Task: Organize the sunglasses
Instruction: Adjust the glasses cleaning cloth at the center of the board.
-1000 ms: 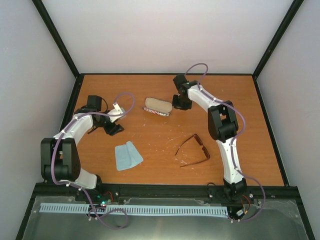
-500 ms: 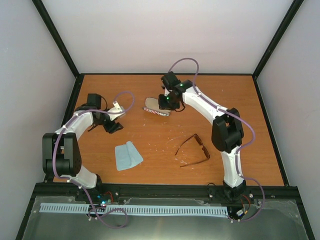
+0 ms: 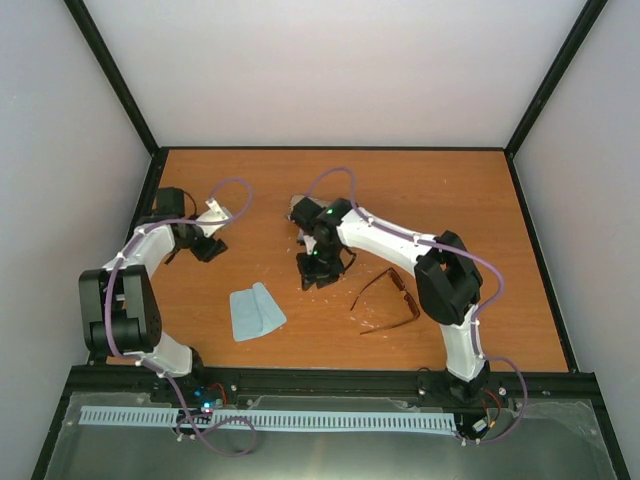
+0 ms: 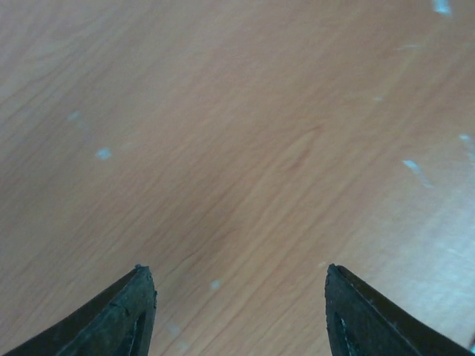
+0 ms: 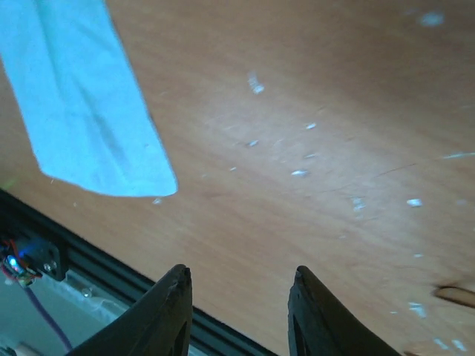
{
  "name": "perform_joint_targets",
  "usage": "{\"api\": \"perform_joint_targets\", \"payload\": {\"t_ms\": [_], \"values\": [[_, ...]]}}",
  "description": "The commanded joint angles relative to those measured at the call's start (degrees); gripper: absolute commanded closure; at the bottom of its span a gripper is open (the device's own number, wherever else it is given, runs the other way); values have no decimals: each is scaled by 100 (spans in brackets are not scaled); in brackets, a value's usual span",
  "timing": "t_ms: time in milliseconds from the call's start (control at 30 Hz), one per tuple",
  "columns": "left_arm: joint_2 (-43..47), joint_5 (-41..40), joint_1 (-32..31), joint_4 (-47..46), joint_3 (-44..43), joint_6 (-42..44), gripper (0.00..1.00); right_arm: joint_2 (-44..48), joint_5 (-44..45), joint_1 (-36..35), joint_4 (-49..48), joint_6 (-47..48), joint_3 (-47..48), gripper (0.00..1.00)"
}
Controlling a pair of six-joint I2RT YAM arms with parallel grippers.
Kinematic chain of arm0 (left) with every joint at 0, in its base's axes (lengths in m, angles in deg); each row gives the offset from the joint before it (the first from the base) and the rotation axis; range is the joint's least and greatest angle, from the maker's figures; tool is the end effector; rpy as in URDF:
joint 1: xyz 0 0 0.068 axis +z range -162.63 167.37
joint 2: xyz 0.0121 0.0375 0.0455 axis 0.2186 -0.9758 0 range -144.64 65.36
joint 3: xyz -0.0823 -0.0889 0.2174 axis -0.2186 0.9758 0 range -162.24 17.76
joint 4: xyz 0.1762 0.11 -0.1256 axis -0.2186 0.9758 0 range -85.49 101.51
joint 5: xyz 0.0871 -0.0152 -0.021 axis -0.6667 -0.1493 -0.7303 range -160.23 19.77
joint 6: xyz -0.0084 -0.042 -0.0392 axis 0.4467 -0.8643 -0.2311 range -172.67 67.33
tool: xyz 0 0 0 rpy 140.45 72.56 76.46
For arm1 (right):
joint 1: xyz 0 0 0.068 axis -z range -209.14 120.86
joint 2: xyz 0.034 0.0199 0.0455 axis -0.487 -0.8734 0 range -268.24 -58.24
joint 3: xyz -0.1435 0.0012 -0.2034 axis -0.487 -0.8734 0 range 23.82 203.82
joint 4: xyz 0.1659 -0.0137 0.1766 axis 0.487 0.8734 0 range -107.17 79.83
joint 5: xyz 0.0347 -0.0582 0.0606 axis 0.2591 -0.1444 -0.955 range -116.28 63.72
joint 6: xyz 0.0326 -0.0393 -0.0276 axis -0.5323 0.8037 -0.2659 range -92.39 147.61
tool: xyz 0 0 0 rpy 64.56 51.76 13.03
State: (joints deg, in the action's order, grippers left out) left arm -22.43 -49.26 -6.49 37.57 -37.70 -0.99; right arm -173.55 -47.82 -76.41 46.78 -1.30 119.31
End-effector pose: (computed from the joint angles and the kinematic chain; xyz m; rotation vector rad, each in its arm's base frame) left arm 0.2798 0.0153 0.1803 1.0988 2.3475 -0.1464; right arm 0.2374 0.2795 0.1979 0.5001 -2.9035 -0.5400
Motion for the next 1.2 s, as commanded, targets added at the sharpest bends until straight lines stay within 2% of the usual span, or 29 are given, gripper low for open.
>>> {"api": "perform_joint_targets", "payload": {"t_ms": [0,200,333,633,933,1167], "values": [[382,-234,353,-631,46,-941,37,-61,-87,-517,26,-678,135,64],[1215,-657,373,-1217,687,-1200,34,-516,149,-1162,95,-1337,367,60],[1484,-787,376,-1206,804,-1427,33,-826,344,-1399,417,-1484,669,60],[2149,-707,377,-1378,1255,-1519,33,-1187,868,-1463,39,-1984,573,63],[2314,-614,371,-1278,1409,-1600,33,-1613,687,-1469,165,-1865,1212,64],[2365,-562,377,-1319,1582,-1584,33,-1658,548,-1472,27,-1947,989,66]]}}
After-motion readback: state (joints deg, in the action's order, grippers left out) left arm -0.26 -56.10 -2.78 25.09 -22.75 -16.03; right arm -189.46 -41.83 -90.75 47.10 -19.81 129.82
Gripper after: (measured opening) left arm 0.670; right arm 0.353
